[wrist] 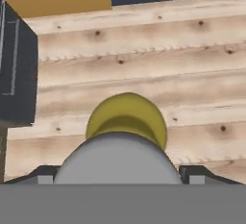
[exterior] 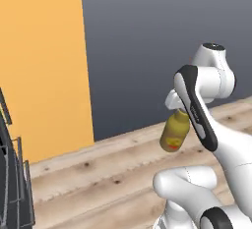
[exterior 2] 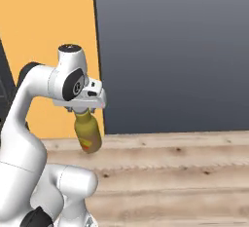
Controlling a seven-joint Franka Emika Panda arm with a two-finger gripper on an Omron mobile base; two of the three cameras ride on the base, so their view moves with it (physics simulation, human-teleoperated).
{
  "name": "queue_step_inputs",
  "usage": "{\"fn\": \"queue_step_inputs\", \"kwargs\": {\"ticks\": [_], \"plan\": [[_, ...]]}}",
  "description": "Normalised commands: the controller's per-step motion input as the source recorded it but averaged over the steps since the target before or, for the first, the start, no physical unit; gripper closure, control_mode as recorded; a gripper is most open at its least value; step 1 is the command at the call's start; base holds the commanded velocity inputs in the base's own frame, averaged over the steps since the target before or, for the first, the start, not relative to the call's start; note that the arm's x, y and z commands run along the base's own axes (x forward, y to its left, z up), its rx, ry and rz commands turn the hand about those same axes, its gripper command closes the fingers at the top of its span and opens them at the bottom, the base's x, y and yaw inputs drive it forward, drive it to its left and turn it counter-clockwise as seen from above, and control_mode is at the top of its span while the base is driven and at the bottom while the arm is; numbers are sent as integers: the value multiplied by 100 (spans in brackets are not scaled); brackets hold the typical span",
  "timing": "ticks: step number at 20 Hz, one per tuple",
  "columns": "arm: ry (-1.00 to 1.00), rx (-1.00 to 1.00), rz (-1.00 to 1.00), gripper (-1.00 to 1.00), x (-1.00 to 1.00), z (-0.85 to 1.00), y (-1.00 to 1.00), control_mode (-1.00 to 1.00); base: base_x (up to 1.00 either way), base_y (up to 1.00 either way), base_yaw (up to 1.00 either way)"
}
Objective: Place the drinks on the dining counter in a tight cluster.
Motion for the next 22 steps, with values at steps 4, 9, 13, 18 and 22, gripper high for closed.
{"fn": "queue_step_inputs", "kwargs": {"ticks": [4, 9, 13, 18, 22], "plan": [[0, 0, 0, 100, 0, 0, 0, 100, 0, 1, -98], [0, 0, 0, 100, 0, 0, 0, 100, 66, 55, -68], [0, 0, 0, 100, 0, 0, 0, 100, 100, 27, -29], [0, 0, 0, 100, 0, 0, 0, 100, 95, -1, -44], [0, 0, 0, 100, 0, 0, 0, 100, 54, 0, -79]]}}
